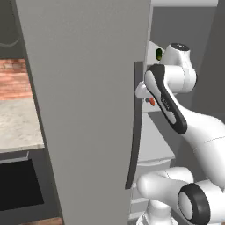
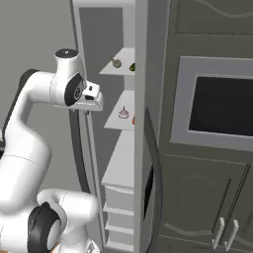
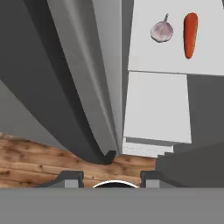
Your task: Take the garlic and carrot from the second highest rack and move them to the highest rack where the cucumber and garlic are located, to maximize freezer space. Close the freezer door after rearranging.
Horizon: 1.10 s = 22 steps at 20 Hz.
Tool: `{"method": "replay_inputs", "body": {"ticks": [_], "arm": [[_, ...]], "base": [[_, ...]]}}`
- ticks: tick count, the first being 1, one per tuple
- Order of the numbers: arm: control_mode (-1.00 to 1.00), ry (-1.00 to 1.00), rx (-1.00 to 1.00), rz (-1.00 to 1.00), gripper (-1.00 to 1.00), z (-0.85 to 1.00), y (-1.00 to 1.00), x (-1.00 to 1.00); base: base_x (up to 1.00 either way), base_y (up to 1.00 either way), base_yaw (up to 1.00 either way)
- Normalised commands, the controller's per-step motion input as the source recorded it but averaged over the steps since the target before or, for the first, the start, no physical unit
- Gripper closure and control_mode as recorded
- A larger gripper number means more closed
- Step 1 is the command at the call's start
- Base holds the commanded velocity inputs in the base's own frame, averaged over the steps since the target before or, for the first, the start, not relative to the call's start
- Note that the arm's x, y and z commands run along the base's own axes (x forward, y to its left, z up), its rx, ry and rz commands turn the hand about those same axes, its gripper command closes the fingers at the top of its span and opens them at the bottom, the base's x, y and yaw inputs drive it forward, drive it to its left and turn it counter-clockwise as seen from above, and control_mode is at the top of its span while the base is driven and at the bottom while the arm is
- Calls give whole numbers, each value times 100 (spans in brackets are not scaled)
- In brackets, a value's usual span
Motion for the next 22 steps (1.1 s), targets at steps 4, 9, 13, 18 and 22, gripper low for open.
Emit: {"method": "replay_inputs", "body": {"ticks": [4,9,13,18,22], "arm": [[100,-7,0,0,-100,0,2,-7],[100,0,0,0,-100,0,0,0],[100,0,0,0,-100,0,0,0],[100,0,0,0,-100,0,0,0],[100,0,0,0,-100,0,0,0]], "base": [[-30,3,-8],[-60,21,-36],[-1,46,-49],[32,41,-29],[26,20,-26]]}}
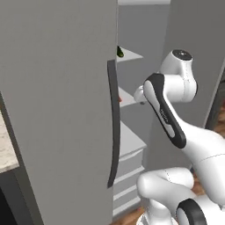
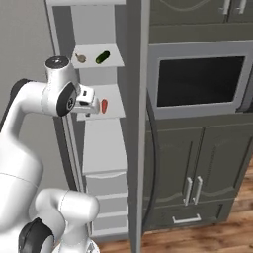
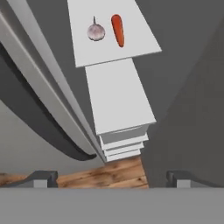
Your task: Take the garlic and carrot from the second highest rack and move them to the highest rack where the cucumber and garlic are located, to maximize freezer space. Close the freezer door after rearranging.
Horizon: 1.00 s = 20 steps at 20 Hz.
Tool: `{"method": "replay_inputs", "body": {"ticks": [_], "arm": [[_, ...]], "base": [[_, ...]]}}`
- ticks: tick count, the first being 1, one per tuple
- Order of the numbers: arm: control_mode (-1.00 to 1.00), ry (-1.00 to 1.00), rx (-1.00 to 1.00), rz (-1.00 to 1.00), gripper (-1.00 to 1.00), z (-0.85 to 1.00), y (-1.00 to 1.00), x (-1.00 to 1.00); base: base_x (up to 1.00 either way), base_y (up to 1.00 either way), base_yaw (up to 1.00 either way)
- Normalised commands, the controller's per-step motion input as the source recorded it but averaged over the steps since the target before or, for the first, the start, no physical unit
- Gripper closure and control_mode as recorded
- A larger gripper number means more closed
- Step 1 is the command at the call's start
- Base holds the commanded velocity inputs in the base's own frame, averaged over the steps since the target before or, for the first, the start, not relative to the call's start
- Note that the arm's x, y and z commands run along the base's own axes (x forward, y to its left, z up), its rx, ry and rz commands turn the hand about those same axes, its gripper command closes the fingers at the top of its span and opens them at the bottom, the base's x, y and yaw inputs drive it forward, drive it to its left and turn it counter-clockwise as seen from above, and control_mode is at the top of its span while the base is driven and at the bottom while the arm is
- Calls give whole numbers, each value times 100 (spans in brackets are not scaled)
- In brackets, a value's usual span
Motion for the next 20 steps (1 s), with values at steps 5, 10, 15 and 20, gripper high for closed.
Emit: {"method": "replay_inputs", "body": {"ticks": [5,10,15,20], "arm": [[100,0,0,0,-100,0,0,0],[100,0,0,0,-100,0,0,0],[100,0,0,0,-100,0,0,0],[100,0,0,0,-100,0,0,0]], "base": [[32,2,-17],[40,5,-7],[64,0,-8],[54,-11,0]]}}
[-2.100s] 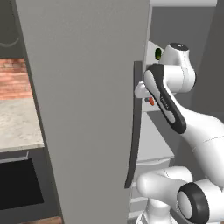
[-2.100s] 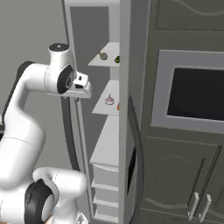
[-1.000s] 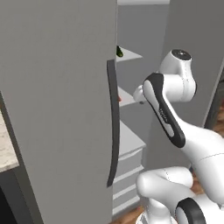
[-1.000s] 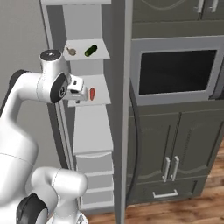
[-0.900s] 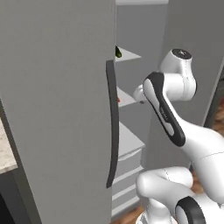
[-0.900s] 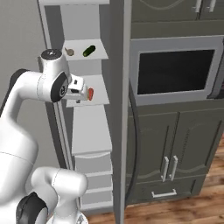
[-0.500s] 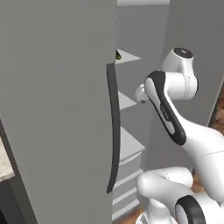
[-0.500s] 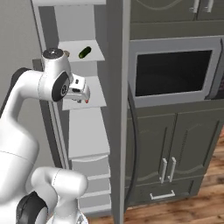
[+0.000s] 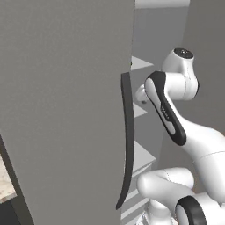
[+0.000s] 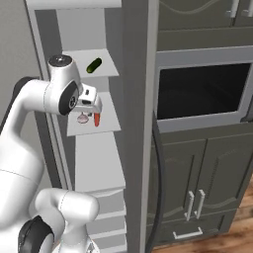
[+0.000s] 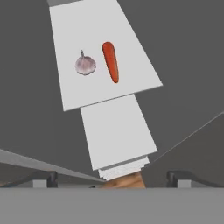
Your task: Take the garlic and carrot from the second highest rack and move them to the highest rack where the cucumber and garlic are located, to maximize freezer space. Close the freezer door after rearranging.
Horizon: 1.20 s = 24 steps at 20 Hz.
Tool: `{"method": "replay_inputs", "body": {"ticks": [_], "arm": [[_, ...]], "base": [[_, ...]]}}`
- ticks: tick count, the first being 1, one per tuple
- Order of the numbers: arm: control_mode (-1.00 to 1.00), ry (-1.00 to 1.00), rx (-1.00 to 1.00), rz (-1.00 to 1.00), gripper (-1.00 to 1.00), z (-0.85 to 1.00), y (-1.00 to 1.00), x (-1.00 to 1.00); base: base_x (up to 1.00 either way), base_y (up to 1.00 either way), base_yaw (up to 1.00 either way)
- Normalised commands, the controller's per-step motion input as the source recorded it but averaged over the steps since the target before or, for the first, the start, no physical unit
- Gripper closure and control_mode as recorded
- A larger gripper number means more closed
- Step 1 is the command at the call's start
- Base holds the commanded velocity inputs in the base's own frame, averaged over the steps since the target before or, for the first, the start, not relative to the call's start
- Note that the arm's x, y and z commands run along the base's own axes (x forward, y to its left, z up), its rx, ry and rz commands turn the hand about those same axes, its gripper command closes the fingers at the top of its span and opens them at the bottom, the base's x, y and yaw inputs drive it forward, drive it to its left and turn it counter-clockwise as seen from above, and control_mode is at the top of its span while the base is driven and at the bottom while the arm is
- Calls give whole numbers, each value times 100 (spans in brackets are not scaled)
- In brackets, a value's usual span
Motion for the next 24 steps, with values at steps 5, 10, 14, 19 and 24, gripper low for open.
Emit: {"method": "replay_inputs", "body": {"ticks": [5,10,14,19,24], "arm": [[-100,-1,2,3,-100,-4,-6,1],[-100,-1,4,20,-100,-34,-5,37],[-100,0,0,18,-100,-51,4,54],[-100,0,0,6,-100,-50,4,58],[-100,0,6,1,-100,-45,2,64]], "base": [[11,-26,7],[0,0,0],[0,0,0],[0,0,0],[0,0,0]]}}
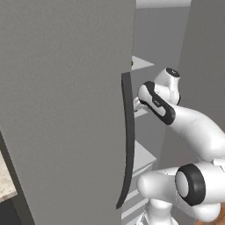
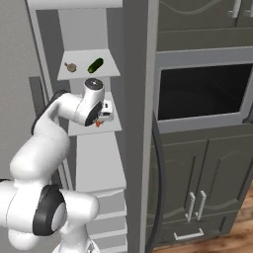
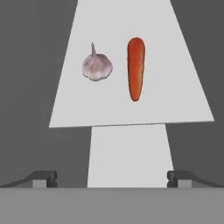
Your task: Take the garlic and carrot from the second highest rack and move them to the highest rack where the cucumber and garlic are located, to maximize freezer space. Close the freezer door after rearranging.
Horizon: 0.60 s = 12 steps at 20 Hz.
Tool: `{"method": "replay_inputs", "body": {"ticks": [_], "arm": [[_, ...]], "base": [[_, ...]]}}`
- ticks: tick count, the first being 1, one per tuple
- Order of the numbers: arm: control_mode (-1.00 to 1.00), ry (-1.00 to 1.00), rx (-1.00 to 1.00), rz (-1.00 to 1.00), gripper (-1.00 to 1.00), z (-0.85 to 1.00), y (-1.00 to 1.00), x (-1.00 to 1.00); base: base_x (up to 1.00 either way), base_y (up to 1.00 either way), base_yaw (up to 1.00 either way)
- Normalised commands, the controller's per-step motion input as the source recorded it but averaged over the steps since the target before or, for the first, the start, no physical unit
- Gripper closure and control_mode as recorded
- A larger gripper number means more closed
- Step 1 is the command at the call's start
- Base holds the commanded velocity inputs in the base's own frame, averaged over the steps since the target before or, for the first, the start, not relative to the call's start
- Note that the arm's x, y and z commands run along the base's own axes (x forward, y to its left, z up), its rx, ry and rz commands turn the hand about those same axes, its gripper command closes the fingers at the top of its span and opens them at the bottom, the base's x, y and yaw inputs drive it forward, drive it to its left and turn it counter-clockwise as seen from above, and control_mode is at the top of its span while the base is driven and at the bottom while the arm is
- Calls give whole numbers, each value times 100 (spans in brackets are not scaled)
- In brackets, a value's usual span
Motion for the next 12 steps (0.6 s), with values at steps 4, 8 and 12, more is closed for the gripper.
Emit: {"method": "replay_inputs", "body": {"ticks": [4,8,12], "arm": [[-100,0,2,0,-100,-25,25,75],[-100,7,0,0,-100,-15,25,70],[-100,12,0,0,-100,-18,11,64]], "base": [[0,0,0],[0,0,0],[0,0,0]]}}
